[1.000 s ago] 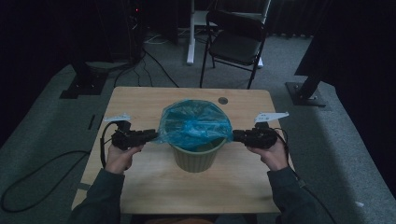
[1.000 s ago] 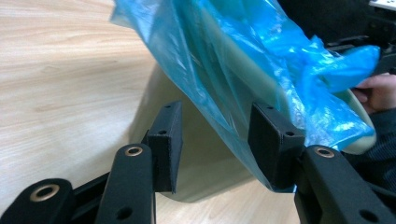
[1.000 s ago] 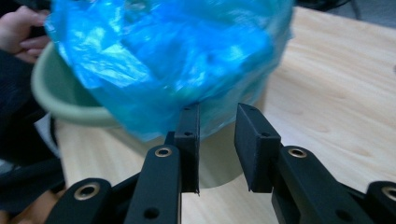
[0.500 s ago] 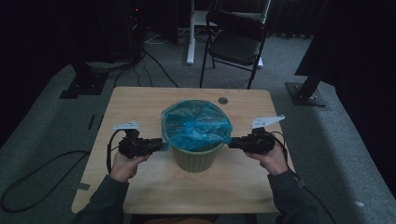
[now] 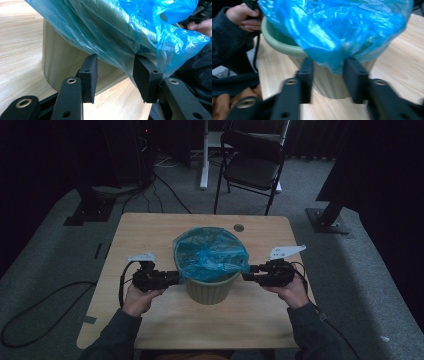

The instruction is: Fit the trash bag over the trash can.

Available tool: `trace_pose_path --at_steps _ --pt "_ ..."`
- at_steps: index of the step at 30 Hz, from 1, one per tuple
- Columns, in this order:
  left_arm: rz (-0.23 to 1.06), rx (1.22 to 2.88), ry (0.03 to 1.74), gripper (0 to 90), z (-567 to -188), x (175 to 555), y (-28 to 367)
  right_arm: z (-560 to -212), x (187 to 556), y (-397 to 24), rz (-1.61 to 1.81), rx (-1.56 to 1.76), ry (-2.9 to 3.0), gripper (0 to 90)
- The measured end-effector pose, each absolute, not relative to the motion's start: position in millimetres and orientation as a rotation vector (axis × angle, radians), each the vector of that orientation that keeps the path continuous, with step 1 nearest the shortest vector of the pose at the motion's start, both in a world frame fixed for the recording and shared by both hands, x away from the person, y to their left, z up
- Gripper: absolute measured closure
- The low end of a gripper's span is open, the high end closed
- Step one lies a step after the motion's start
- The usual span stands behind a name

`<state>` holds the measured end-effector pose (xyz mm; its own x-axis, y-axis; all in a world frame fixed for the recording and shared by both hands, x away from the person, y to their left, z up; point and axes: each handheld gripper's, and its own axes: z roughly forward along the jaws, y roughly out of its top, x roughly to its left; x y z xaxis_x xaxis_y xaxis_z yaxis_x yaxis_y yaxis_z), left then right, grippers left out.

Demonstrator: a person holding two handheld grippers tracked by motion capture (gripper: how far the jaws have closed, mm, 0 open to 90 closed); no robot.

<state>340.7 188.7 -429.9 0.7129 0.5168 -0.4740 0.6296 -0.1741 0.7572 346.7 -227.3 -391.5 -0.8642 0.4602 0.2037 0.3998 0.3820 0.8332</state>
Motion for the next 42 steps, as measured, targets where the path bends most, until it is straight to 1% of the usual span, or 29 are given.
trace_pose_path --at_steps 3,4,6,11,18,26,35,42 --pt "-0.133 1.827 0.899 55.3 -430.3 341.0 188.8 -391.8 347.2 -229.3 1.567 0.798 2.542 83.0" --pt "-0.133 1.827 0.899 55.3 -430.3 341.0 188.8 -391.8 347.2 -229.3 1.567 0.798 2.542 83.0" --pt "-0.135 1.83 0.899 55.3 -430.9 340.8 188.4 -392.6 346.5 -228.3 1.558 0.792 2.553 89.5" --pt "-0.141 1.84 0.904 55.4 -434.6 341.1 186.0 -399.9 345.7 -224.4 1.516 0.767 2.62 89.9" --pt "-0.136 1.854 0.914 56.1 -439.7 341.9 186.6 -419.2 349.1 -219.2 1.402 0.788 2.726 89.9" --pt "-0.141 1.846 0.934 56.1 -445.1 341.0 190.7 -434.5 351.6 -223.7 1.347 0.847 2.775 90.0" --pt "-0.151 1.846 0.946 56.1 -450.7 340.7 191.2 -441.4 351.6 -225.4 1.316 0.871 2.81 89.9" --pt "-0.148 1.87 0.964 56.0 -456.4 342.9 189.3 -440.7 347.9 -216.8 1.313 0.822 2.833 89.7"
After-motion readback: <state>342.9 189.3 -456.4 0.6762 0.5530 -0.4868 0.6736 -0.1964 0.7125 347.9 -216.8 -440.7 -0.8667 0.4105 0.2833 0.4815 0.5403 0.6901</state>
